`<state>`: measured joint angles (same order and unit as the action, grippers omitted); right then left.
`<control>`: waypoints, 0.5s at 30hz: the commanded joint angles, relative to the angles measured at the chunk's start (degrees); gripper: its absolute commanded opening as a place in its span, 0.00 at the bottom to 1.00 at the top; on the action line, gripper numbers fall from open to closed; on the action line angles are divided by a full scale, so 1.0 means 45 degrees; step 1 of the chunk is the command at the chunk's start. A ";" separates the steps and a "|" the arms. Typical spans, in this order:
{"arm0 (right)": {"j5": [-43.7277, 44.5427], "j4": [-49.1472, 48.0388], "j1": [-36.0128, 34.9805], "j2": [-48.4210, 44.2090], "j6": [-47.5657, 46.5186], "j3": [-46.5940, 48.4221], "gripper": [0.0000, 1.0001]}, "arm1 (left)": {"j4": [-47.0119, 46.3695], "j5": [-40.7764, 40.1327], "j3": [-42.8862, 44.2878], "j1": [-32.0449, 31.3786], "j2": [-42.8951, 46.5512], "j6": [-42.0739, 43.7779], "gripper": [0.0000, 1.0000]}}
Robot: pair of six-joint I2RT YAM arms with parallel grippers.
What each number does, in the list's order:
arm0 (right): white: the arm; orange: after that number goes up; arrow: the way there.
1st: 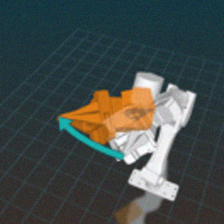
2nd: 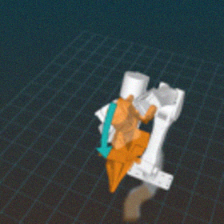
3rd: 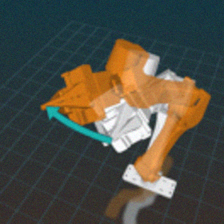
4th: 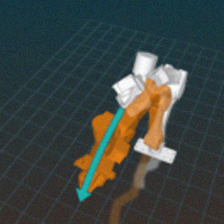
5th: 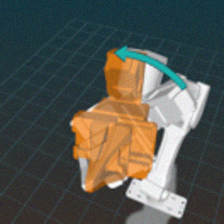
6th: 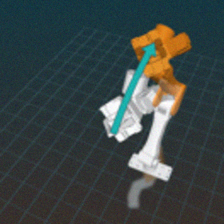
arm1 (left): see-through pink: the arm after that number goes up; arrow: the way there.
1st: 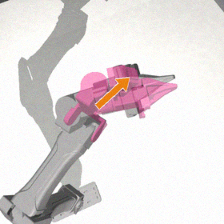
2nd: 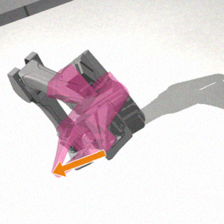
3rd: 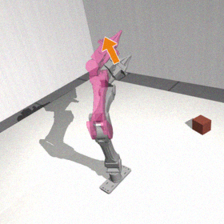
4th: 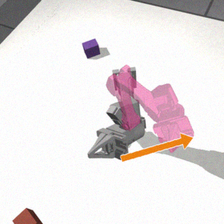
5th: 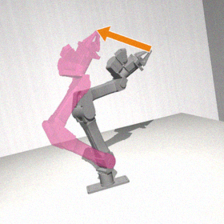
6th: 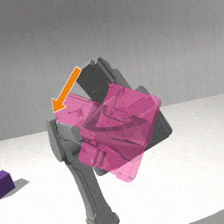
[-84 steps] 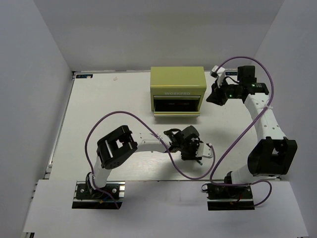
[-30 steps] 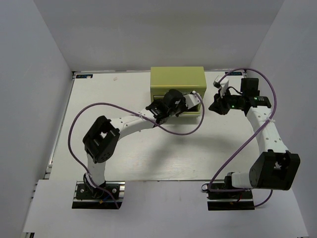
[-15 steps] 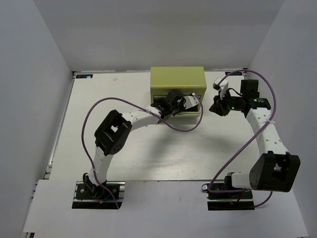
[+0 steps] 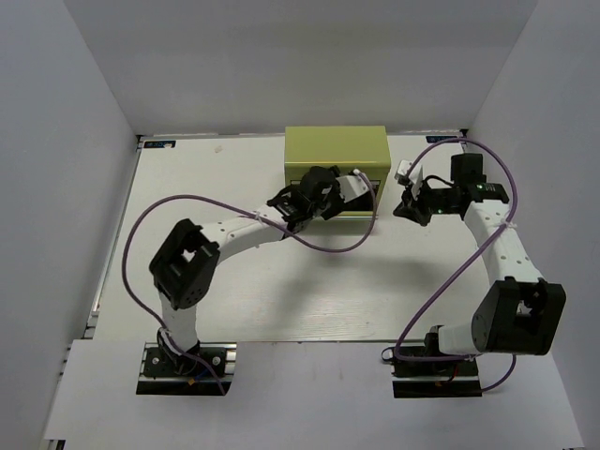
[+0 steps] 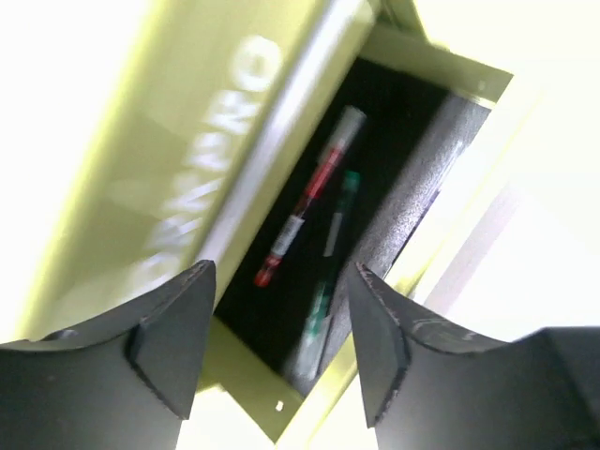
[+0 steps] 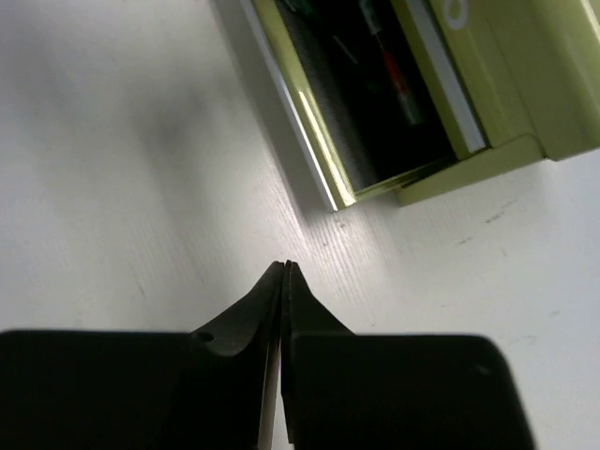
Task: Sort the stationery into containers
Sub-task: Place the pen in the drawer, then close the drawer in the storage box.
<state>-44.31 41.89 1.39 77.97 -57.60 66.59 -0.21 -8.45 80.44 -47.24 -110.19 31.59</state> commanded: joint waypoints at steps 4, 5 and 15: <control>-0.1383 0.1199 -0.0269 0.0775 -0.2648 0.0183 0.00 | -0.0034 0.0159 -0.0824 -0.0029 0.3585 -0.2525 0.71; -0.1325 0.1180 -0.0289 0.0894 -0.2745 0.0203 0.00 | 0.0200 0.0023 -0.0942 -0.0029 0.3917 -0.2954 0.74; 0.1818 -0.1807 -0.4366 0.2787 -0.0854 0.0124 0.10 | 0.2781 -0.0797 -0.5860 0.0128 0.9184 -1.0395 0.99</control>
<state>-41.15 40.29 -14.87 88.71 -65.12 66.59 6.39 -9.76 60.03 -46.94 -74.48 -2.79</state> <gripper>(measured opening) 0.092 0.989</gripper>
